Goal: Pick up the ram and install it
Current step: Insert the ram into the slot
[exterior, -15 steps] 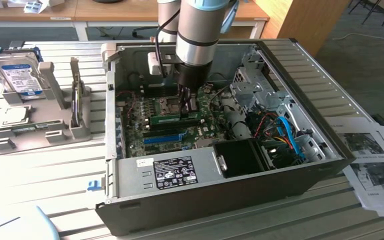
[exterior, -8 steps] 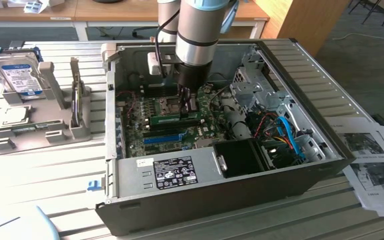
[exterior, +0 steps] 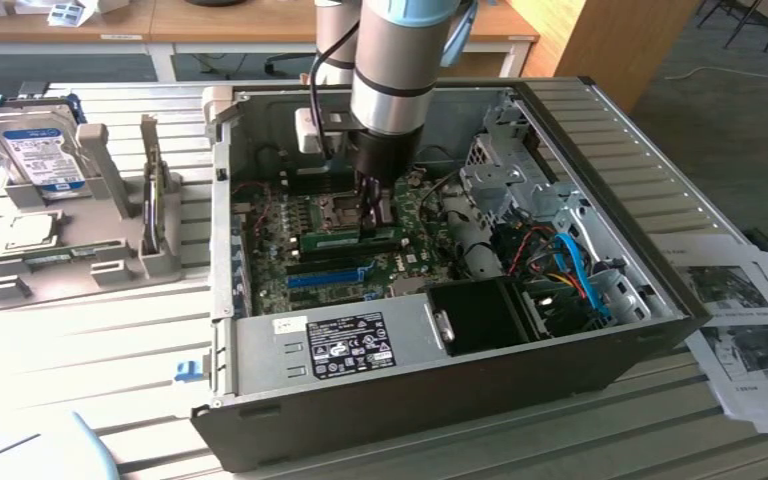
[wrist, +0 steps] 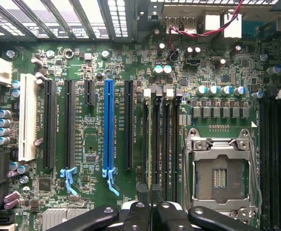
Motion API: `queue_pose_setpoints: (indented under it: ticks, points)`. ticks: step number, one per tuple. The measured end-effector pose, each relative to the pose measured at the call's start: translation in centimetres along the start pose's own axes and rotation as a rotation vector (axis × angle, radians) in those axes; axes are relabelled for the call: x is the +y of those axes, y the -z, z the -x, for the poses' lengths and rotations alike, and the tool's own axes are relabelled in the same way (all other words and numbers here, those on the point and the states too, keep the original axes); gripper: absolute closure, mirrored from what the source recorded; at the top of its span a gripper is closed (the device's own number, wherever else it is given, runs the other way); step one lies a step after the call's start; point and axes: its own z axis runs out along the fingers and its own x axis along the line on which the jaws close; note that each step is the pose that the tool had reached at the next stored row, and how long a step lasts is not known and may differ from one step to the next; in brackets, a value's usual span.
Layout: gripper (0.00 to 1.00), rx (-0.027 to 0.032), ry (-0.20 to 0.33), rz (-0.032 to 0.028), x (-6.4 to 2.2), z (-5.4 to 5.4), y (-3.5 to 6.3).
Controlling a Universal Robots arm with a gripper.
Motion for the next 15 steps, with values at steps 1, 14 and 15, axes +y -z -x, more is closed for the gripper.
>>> queue_pose_setpoints:
  ticks: [1,14,15]
  points:
    - [0.89,0.0001,0.0,0.0001,0.0,-0.02,-0.01]
    - [0.89,0.0002,0.004,0.0001,0.0,-0.02,-0.03]
    - [0.89,0.0002,0.005,0.0001,0.0,-0.03,-0.03]
